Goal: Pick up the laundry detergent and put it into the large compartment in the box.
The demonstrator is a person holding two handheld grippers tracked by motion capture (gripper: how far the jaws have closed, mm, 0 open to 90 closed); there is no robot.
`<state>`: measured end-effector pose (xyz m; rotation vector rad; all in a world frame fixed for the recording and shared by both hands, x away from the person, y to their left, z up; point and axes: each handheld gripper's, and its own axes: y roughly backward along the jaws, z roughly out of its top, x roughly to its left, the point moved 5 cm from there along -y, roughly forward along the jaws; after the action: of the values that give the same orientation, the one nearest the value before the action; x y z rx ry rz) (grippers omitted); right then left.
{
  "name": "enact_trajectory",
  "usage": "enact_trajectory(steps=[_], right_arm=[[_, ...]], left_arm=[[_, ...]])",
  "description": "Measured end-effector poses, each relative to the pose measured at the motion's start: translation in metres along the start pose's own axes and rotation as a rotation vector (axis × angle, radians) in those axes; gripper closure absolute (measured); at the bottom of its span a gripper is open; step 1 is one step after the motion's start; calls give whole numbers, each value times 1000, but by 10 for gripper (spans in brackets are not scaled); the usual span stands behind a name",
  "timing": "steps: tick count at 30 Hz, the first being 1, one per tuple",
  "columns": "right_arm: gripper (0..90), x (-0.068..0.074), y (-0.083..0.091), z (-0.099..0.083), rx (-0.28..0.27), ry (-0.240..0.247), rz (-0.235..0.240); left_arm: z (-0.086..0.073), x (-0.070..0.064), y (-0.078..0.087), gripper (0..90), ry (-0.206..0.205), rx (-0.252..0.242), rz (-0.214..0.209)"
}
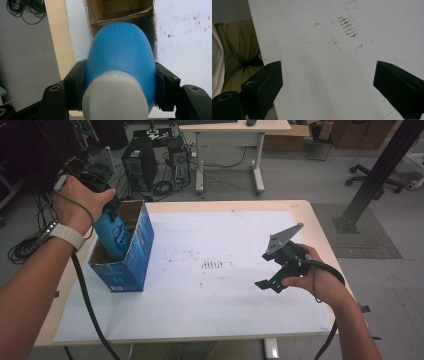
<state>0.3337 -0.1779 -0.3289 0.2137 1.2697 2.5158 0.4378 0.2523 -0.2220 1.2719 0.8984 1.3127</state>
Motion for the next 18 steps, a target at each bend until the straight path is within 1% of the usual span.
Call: enact_trajectory(steps=[6, 10, 18], right_arm=[[89, 0, -1, -1, 2, -2, 1], [89, 0, -2, -1, 4, -4, 2], [89, -1, -4, 1, 10, -1, 8]], left_arm=[[-1, -1, -10, 380, -7, -1, 9], [-1, -2, -17, 380, -10, -8, 8], [-3, -3, -30, 380, -16, -6, 9]])
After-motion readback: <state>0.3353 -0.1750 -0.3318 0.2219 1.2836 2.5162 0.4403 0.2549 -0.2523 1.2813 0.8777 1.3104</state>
